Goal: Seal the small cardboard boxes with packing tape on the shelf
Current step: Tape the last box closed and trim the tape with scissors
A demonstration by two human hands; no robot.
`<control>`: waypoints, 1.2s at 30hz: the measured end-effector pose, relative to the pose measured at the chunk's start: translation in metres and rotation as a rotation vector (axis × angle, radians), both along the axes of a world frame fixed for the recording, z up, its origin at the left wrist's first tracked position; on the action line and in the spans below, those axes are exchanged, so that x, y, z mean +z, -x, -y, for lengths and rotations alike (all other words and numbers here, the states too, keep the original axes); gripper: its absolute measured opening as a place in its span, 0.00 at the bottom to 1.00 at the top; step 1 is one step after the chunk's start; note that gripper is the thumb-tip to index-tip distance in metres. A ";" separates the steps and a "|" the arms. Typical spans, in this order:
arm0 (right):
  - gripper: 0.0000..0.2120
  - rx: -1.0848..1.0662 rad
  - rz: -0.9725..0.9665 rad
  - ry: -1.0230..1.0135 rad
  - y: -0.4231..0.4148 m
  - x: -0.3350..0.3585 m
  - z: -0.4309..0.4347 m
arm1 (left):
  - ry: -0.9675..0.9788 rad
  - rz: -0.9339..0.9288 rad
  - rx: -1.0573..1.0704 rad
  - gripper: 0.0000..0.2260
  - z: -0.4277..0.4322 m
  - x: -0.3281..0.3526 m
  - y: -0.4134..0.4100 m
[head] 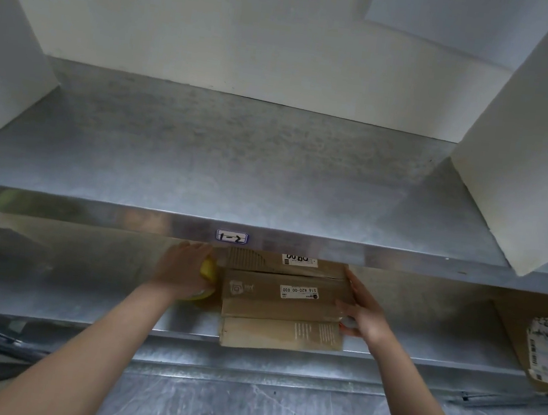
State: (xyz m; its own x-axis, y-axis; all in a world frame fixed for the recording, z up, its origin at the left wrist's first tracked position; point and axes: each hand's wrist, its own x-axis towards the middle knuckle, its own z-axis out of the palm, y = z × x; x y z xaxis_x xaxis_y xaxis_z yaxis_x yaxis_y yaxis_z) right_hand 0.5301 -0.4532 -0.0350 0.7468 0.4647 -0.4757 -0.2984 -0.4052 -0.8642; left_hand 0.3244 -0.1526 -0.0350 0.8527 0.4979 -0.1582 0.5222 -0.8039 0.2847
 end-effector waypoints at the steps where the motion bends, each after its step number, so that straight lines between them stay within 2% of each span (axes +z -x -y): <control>1: 0.32 0.002 0.005 0.009 0.001 0.000 0.000 | -0.021 -0.022 -0.015 0.25 -0.001 0.000 0.000; 4: 0.32 0.006 0.023 0.013 0.003 0.000 -0.002 | -0.054 -0.077 -0.092 0.24 -0.002 -0.001 0.002; 8: 0.31 0.004 0.046 -0.005 0.008 0.000 -0.001 | 0.271 0.015 -0.105 0.21 -0.016 0.002 0.012; 10: 0.30 0.018 0.056 -0.025 0.011 -0.003 0.000 | 0.350 0.082 -0.122 0.21 -0.023 0.004 0.019; 13: 0.28 0.035 0.036 -0.016 0.013 -0.004 0.000 | 0.259 0.112 -0.106 0.21 -0.026 0.006 0.020; 16: 0.29 0.050 0.030 0.030 0.012 -0.003 -0.002 | 0.211 0.063 -0.048 0.21 -0.022 0.004 0.015; 21: 0.30 0.056 0.102 0.067 0.010 -0.010 -0.007 | 0.101 0.039 0.014 0.20 -0.004 -0.005 0.011; 25: 0.33 0.193 0.292 0.138 0.012 -0.009 -0.010 | 0.159 0.015 0.002 0.24 -0.009 -0.004 0.014; 28: 0.29 0.238 0.339 0.189 0.012 -0.011 -0.012 | 0.222 0.027 0.017 0.25 -0.012 -0.003 0.019; 31: 0.21 0.284 0.413 0.288 0.018 -0.009 -0.019 | 0.254 0.042 0.043 0.25 -0.017 -0.002 0.025; 36: 0.24 0.302 0.544 0.406 0.025 -0.017 -0.029 | 0.258 0.036 0.071 0.25 -0.017 -0.004 0.033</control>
